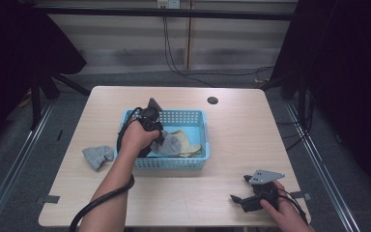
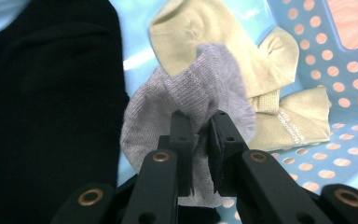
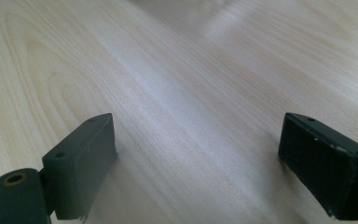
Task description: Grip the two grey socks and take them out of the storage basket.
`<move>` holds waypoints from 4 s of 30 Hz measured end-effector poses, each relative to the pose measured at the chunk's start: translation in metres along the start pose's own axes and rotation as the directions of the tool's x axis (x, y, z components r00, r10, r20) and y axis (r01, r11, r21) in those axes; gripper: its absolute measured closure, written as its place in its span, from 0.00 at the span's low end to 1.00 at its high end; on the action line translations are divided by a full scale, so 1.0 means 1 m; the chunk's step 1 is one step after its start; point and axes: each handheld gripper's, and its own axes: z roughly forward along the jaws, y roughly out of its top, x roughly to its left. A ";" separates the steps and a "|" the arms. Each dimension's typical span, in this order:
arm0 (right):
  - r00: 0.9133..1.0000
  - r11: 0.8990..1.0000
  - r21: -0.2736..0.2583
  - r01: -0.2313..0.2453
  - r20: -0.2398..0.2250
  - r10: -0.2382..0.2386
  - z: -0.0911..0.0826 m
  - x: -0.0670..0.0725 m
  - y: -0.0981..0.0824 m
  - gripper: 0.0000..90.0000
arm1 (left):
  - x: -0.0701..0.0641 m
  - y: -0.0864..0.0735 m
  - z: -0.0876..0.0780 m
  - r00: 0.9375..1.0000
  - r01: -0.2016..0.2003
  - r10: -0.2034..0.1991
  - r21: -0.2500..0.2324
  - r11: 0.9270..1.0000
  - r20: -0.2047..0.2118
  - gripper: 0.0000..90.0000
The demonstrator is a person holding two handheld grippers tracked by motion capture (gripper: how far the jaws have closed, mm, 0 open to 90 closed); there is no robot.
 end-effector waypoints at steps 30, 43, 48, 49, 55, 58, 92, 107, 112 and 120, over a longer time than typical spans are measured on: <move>1.000 1.000 0.002 0.000 0.000 0.000 0.000 0.000 0.000 0.12 | 0.005 0.010 -0.055 0.999 -0.020 0.021 0.018 1.000 -0.048 0.90; 1.000 1.000 0.002 0.001 0.000 -0.001 0.000 0.000 0.000 0.12 | 0.013 0.005 -0.078 0.999 -0.001 0.001 0.002 1.000 -0.050 0.90; 1.000 1.000 0.002 0.000 0.000 0.000 0.000 0.000 0.000 0.12 | 0.018 0.001 -0.088 0.998 0.016 -0.016 0.006 1.000 -0.068 0.90; 1.000 1.000 0.002 0.000 0.000 0.000 0.000 0.000 0.000 0.12 | 0.019 0.000 -0.090 0.998 0.025 -0.025 0.000 1.000 -0.064 0.90; 1.000 1.000 0.002 0.001 0.000 -0.001 0.000 0.000 0.000 0.12 | 0.027 -0.006 -0.104 0.997 0.032 -0.034 -0.019 0.999 -0.073 0.90; 1.000 1.000 0.002 0.000 0.000 0.000 0.000 0.000 0.000 0.12 | 0.032 -0.010 -0.110 0.996 0.051 -0.054 -0.031 0.998 -0.074 0.90; 1.000 1.000 0.003 0.000 0.000 0.000 0.000 0.000 0.000 0.12 | 0.087 -0.062 -0.164 0.976 0.165 -0.176 -0.092 0.982 -0.128 0.90; 1.000 1.000 0.000 0.000 0.000 0.000 0.000 0.000 0.000 0.12 | 0.128 -0.093 -0.156 0.952 0.243 -0.268 -0.166 0.956 -0.146 0.90; 1.000 1.000 0.000 0.000 0.000 0.000 0.000 0.000 0.000 0.12 | 0.139 -0.098 -0.133 0.944 0.261 -0.289 -0.176 0.949 -0.158 0.90; 1.000 1.000 -0.002 -0.004 -0.001 0.004 0.000 0.001 -0.001 0.12 | 0.150 -0.101 -0.092 0.938 0.280 -0.310 -0.189 0.941 -0.156 0.88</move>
